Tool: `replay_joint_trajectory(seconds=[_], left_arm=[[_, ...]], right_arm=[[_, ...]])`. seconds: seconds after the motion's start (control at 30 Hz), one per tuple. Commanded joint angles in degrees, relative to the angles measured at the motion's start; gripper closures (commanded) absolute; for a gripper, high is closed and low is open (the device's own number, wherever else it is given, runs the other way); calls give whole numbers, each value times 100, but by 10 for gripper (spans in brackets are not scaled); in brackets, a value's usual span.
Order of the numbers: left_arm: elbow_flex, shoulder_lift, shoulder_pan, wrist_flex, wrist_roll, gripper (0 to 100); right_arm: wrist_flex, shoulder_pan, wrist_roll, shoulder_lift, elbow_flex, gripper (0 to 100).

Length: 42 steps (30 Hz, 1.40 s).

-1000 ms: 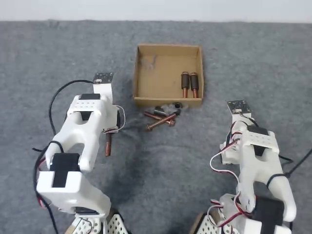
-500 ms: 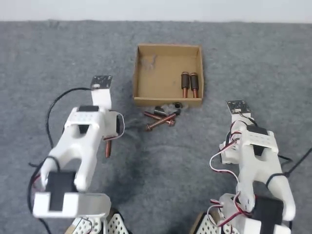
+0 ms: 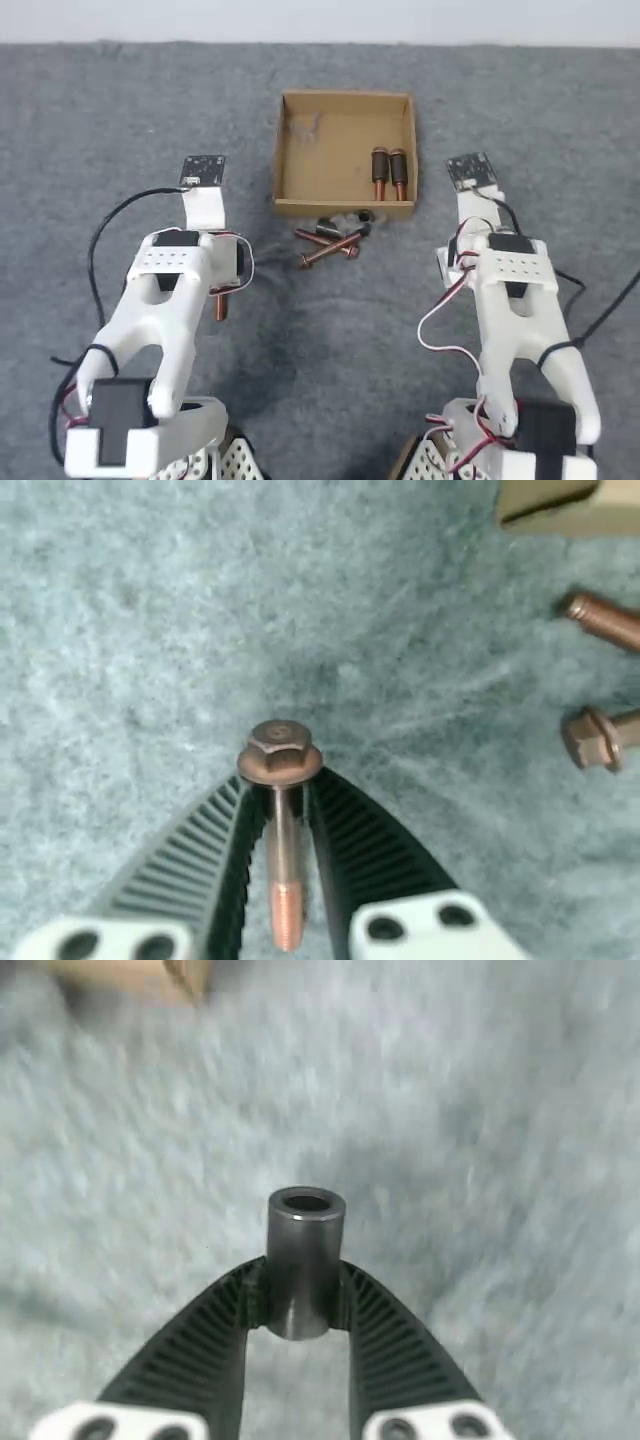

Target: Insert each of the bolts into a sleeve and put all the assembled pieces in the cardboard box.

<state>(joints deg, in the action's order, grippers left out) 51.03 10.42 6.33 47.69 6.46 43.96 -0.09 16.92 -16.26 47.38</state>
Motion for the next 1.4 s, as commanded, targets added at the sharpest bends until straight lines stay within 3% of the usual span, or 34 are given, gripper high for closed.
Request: replay_joint_trajectory(seconds=[0.0,0.37,0.7,1.07,1.37], left_arm=[[-48,360,26,-167,-62,989],[-31,360,26,-167,-62,989],[-31,360,26,-167,-62,989],[-31,360,-9,-167,-62,989],[-31,360,-9,-176,-62,989]], right_arm=[[-708,-207,44,-110,-123,991],[-3767,-576,9,-110,993,989],[-5727,-699,-1547,558,1029,989],[-9991,-752,-1538,2888,695,989],[-12374,-752,-1530,3468,1829,991]])
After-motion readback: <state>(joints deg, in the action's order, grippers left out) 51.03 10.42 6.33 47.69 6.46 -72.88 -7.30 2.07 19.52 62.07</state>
